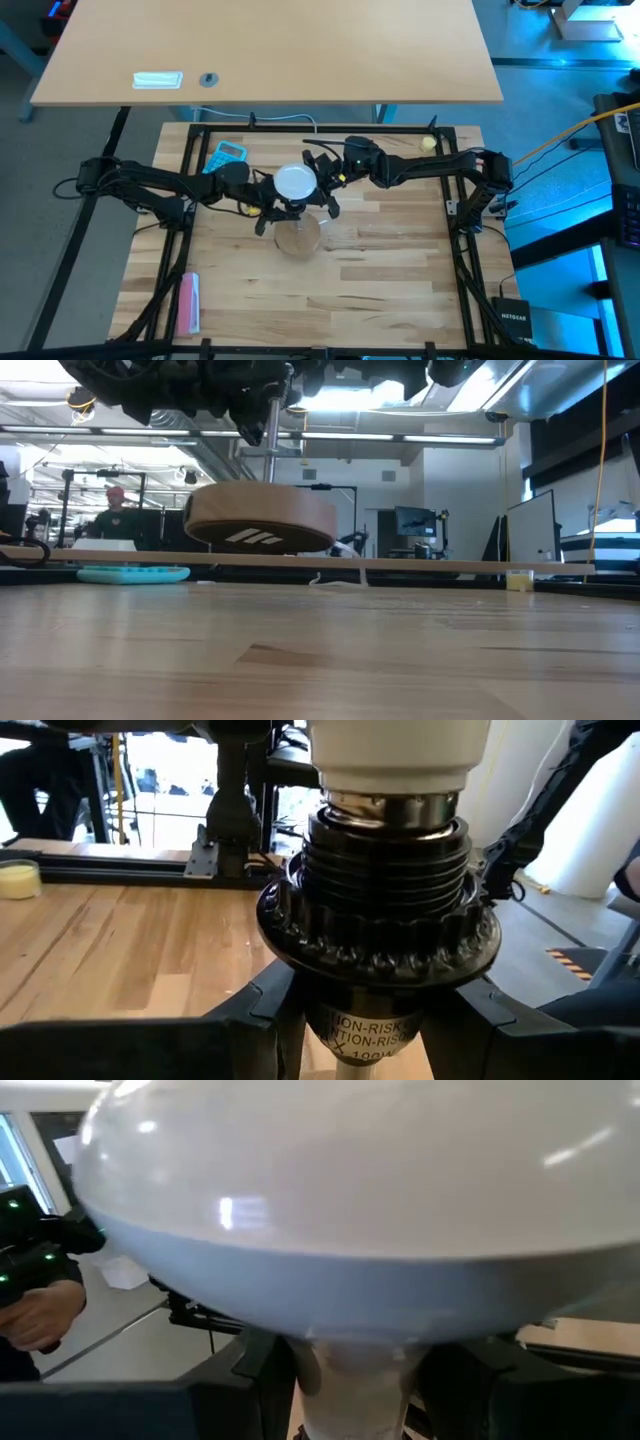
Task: Screw lightbulb
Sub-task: Insert the light bulb into the lamp
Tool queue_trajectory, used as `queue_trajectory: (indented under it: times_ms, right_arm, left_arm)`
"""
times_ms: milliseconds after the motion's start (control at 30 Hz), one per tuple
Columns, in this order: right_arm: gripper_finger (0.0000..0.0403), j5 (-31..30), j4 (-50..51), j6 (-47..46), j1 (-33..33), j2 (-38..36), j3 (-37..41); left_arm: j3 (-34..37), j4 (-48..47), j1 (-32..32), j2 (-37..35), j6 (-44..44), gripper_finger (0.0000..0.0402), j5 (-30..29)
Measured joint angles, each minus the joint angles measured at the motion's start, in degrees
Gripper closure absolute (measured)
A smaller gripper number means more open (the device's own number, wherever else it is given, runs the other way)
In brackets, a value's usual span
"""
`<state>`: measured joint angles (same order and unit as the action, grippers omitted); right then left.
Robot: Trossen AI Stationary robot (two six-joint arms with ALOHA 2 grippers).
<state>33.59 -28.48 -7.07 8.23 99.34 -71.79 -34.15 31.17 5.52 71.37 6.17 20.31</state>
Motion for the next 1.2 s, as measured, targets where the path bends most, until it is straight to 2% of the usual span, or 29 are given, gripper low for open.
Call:
queue_trajectory:
  times_ms: [233, 433, 633, 867, 1033, 1200]
  right_arm:
    - [0.0235, -2.1, 2.4, 1.9, 0.0, -0.1, 0.0]
    - [0.0236, -9.2, 8.2, 7.5, 0.0, -1.6, 0.0]
    - [0.0237, -11.7, 9.2, 7.2, -0.6, -1.5, 0.1]
    - [0.0248, -21.4, 9.4, 9.0, -3.6, -1.4, 0.2]
    - [0.0252, -22.7, 6.4, 8.2, -4.2, -1.6, 2.1]
    - [0.0233, -21.5, 6.3, 7.4, -4.1, -1.7, 2.7]
  left_arm:
    - [-0.2, -0.9, -0.1, 0.0, 0.9, 0.0269, -3.9]
    - [-0.2, -2.3, -1.7, 0.0, 0.9, 0.0269, -15.0]
    - [-0.3, -3.2, -5.4, 0.0, -1.2, 0.0269, -25.7]
    - [-0.3, -3.1, -9.6, 0.0, -4.0, 0.0269, -37.5]
    - [-0.3, -3.7, -11.4, 0.0, -4.5, 0.0269, -39.9]
    - [-0.4, -2.6, -11.9, 0.0, -4.5, 0.0269, -40.1]
